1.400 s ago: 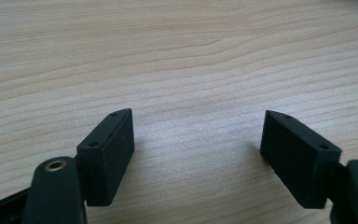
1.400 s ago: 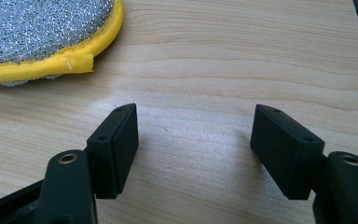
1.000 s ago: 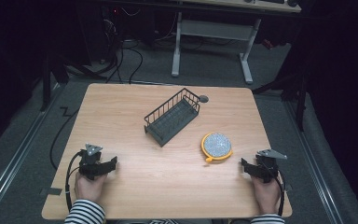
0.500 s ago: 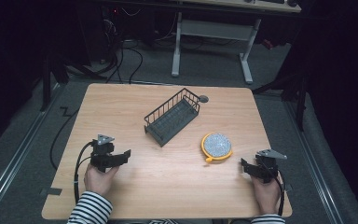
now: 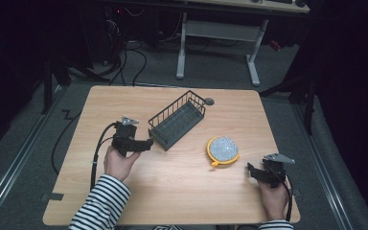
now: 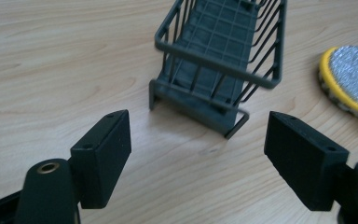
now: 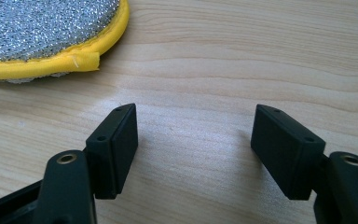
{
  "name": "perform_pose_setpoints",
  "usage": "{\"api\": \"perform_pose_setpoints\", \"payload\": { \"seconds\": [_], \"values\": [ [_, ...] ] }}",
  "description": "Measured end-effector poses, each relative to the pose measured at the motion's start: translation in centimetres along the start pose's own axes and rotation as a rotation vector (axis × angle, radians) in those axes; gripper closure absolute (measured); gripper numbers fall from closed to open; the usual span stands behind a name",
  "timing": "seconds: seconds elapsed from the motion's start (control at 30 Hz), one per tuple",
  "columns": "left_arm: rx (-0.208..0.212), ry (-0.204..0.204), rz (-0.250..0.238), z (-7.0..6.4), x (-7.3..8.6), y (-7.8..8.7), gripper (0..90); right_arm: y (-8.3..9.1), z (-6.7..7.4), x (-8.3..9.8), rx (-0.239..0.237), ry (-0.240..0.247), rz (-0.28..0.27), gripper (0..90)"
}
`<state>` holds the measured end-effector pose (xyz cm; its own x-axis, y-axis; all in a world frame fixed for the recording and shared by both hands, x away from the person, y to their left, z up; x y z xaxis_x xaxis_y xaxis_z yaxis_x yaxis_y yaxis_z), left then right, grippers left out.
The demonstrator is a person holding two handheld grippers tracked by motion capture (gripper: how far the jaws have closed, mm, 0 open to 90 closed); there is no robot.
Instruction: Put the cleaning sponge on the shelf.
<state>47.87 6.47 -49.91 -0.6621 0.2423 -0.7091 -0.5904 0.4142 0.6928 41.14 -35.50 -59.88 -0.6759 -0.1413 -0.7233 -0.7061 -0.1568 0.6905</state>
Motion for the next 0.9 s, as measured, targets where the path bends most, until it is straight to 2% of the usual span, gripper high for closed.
{"api": "perform_pose_setpoints", "payload": {
  "seconds": [0.13, 0.2, 0.3, 0.33, 0.57, 0.67, 0.73, 0.9],
  "values": [
    [0.014, 0.003, 0.019, -0.5, -1.9, -0.6, 23.3, 0.0, 0.0, 0.0, -0.001, 0.001, 0.0, 31.9],
    [0.021, 0.009, 0.027, -0.7, -2.3, -0.8, 23.3, 0.0, 0.0, 0.0, -0.001, 0.001, 0.0, 31.9],
    [0.02, 0.01, 0.035, -0.8, -3.1, -1.3, 22.5, 0.0, 0.0, 0.0, -0.003, 0.001, -0.001, 31.9],
    [0.003, 0.007, 0.042, -0.7, -3.6, -1.8, 21.7, 0.0, 0.0, 0.0, -0.003, 0.001, -0.001, 31.9],
    [-0.055, 0.035, 0.098, 0.2, -4.5, -3.4, 20.2, 0.0, 0.0, 0.0, -0.003, 0.001, -0.001, 31.9],
    [-0.05, 0.062, 0.109, 0.4, -4.6, -4.0, 20.3, 0.0, 0.1, 0.0, -0.003, 0.001, -0.001, 31.9],
    [-0.075, 0.059, 0.127, 0.7, -4.4, -4.8, 21.7, 0.0, 0.0, 0.0, -0.004, 0.0, 0.0, 31.8],
    [-0.081, 0.068, 0.13, 0.6, -4.4, -5.3, 24.5, 0.0, 0.0, 0.0, -0.005, -0.001, -0.001, 31.9]
  ]
}}
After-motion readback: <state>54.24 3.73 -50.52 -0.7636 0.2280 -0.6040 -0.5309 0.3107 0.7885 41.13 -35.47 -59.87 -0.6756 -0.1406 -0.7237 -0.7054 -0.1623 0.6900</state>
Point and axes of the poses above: each handheld gripper's, and its own axes: y roughly backward along the jaws, x roughly out of its underside, z roughly to its left, the point moved 10 cm from there along -y, roughly forward along the jaws, and after that the axes turned 2 degrees about -x, right-handed, at the moved point
